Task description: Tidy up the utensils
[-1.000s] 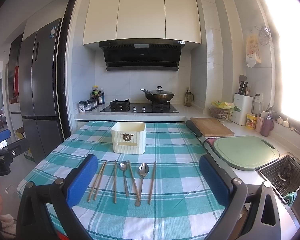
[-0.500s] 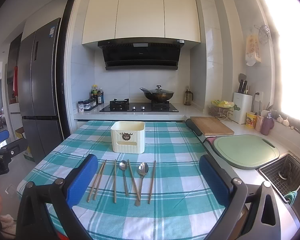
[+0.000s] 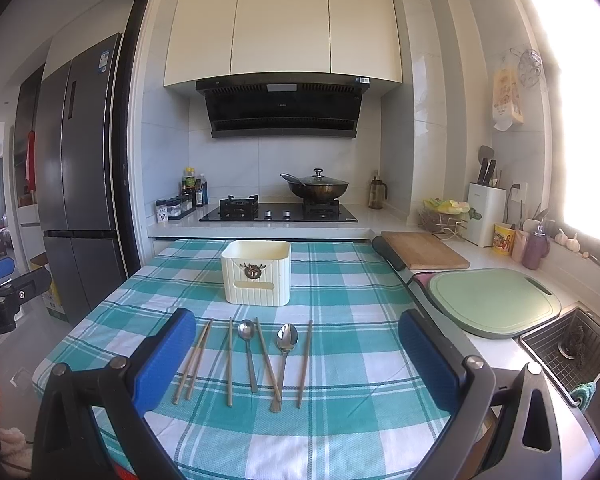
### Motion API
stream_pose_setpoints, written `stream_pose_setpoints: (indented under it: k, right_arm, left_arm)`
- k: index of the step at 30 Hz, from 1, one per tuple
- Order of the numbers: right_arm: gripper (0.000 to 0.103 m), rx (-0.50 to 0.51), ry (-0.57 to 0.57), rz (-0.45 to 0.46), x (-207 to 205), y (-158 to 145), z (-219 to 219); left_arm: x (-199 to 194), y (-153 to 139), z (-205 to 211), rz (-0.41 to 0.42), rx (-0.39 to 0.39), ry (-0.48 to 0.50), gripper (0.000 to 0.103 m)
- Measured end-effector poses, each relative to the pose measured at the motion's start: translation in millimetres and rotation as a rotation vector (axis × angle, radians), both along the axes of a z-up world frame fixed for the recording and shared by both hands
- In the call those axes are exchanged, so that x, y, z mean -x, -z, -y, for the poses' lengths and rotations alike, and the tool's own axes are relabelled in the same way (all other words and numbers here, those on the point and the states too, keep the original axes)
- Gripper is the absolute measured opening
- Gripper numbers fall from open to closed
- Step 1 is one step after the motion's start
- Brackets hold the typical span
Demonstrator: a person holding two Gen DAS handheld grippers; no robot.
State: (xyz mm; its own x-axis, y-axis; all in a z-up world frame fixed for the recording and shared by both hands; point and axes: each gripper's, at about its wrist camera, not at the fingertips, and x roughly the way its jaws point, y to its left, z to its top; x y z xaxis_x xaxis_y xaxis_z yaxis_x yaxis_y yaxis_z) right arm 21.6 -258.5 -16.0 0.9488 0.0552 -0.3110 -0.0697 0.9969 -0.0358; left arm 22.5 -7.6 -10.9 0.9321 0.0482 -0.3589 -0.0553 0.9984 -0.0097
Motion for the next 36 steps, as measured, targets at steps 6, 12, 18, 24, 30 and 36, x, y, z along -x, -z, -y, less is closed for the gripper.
stream_pose_setpoints:
  k: [6, 12, 18, 24, 30, 36]
  right_arm:
    - [0.103, -0.004, 0.005, -0.005, -3, 2, 0]
    - [0.103, 0.002, 0.006, -0.005, -8, 2, 2]
    - [0.103, 0.067, 0.093, 0.053, -19, -5, 21]
    - [0.103, 0.078, 0.202, 0.039, -43, -2, 51]
    - [0.103, 0.103, 0.243, -0.045, -77, 23, 62]
    - [0.103, 0.113, 0.228, -0.171, -110, 62, 60]
  left_arm:
    - [-2, 0, -2, -0.004, -0.003, -0.003, 0.103]
    - [-10, 3, -5, -0.020, -0.007, -0.018, 0.103]
    - [-43, 22, -28, -0.102, 0.011, -0.050, 0.103]
    - [-91, 62, -35, -0.219, -0.023, -0.031, 0.103]
    - [-152, 116, -41, -0.389, 0.012, 0.019, 0.103]
    - [-196, 163, -46, -0.512, 0.022, -0.008, 0.103]
